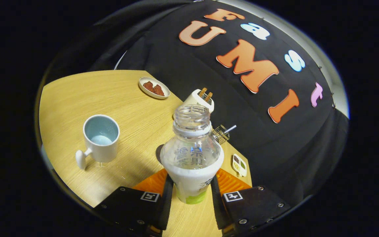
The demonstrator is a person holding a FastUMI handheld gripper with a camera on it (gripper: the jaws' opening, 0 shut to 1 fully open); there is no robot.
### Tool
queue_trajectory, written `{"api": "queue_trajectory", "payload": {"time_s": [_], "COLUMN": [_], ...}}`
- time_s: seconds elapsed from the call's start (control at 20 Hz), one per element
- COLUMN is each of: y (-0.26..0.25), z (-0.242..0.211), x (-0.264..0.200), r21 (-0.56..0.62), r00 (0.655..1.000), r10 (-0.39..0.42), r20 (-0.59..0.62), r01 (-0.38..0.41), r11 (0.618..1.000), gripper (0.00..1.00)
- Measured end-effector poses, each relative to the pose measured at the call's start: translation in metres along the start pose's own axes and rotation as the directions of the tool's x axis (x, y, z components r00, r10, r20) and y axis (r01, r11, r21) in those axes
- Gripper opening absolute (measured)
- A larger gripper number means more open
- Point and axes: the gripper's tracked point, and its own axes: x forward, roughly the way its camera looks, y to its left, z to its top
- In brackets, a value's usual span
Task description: Take the bottle from table, then pour the juice into the cup, finally place the bottle on the coaster
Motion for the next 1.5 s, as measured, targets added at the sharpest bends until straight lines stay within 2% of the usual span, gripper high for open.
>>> {"api": "queue_trajectory", "payload": {"time_s": [0.25, 0.45, 0.75, 1.0, 1.15, 1.5], "y": [0.016, 0.020, 0.020, 0.022, 0.026, 0.030], "z": [0.018, 0.028, 0.037, 0.033, 0.035, 0.048], "x": [0.006, 0.014, 0.023, 0.032, 0.032, 0.042], "r21": [-0.226, -0.324, -0.469, -0.601, -0.644, -0.754], "r00": [0.998, 0.996, 0.993, 0.992, 0.991, 0.984], "r10": [0.000, 0.002, -0.026, -0.019, -0.006, 0.013], "r20": [0.057, 0.085, 0.117, 0.124, 0.136, 0.177], "r01": [0.013, 0.026, 0.078, 0.090, 0.093, 0.127], "r11": [0.974, 0.946, 0.880, 0.794, 0.759, 0.644], "gripper": [0.56, 0.56, 0.56, 0.56, 0.56, 0.56]}}
